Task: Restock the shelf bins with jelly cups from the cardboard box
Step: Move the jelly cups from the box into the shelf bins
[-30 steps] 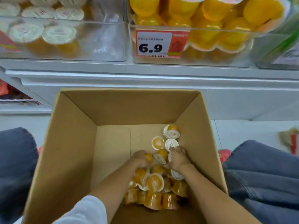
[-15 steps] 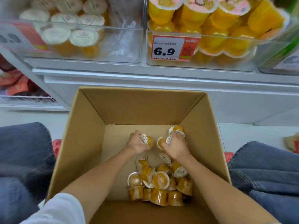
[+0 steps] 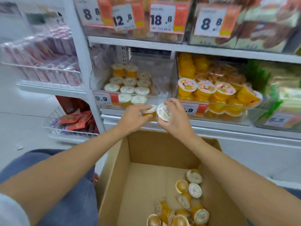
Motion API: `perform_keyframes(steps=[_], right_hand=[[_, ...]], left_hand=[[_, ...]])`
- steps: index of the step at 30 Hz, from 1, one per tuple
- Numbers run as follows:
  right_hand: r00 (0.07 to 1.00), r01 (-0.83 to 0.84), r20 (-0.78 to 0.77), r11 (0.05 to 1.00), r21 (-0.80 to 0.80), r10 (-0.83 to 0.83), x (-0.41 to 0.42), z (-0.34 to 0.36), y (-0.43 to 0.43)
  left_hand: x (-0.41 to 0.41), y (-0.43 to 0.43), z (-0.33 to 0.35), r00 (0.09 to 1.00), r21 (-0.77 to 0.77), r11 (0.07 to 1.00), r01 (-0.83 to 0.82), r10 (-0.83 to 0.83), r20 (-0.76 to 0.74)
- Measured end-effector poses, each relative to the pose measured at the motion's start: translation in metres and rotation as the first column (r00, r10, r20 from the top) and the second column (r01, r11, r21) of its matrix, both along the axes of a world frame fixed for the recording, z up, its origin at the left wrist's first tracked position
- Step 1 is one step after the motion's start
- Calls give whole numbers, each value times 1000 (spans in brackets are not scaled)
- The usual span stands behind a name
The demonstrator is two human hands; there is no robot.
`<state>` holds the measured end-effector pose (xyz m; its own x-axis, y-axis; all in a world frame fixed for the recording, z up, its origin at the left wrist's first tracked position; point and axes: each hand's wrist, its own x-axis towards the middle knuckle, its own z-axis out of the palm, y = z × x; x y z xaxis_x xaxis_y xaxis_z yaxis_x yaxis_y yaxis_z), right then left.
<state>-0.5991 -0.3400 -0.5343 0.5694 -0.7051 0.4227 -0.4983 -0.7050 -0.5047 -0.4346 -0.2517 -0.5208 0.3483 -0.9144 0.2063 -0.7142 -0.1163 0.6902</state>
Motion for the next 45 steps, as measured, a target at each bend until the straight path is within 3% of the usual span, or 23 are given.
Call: perform_keyframes(steps=[4, 8, 12, 15, 19, 23, 28, 34, 45], right_hand=[[996, -36, 76, 995, -94, 44, 41, 39, -25], [982, -6, 189, 1000, -5, 7, 85, 56, -64], [986, 57, 147, 990, 132, -76, 137, 50, -112], [978, 106, 149, 965, 241, -144, 178, 44, -145], [984, 158, 43, 962, 225, -172, 215, 28, -181], [990, 114, 50, 960, 254, -130, 216, 7, -192], [991, 117, 41, 971, 207, -128, 226, 3, -191], [998, 59, -28, 970, 237, -54, 227, 0, -190], [997, -35, 78, 919, 392, 4, 214, 0, -199]], left_hand=[[37, -12, 47, 997, -134, 990, -47, 39, -64], [77, -32, 61, 980, -168, 982, -89, 56, -188], [120, -57, 73, 939, -172, 980, -101, 37, -341], [155, -82, 70, 970, -193, 962, -193, 157, -187], [183, -110, 45, 951, -128, 943, -306, 308, -3], [198, -122, 21, 938, -5, 943, -331, 330, 107], [201, -127, 18, 848, 92, 931, -355, 279, 451], [209, -130, 10, 818, 66, 956, -285, 207, 536], [215, -136, 0, 818, 108, 967, -230, 132, 560]])
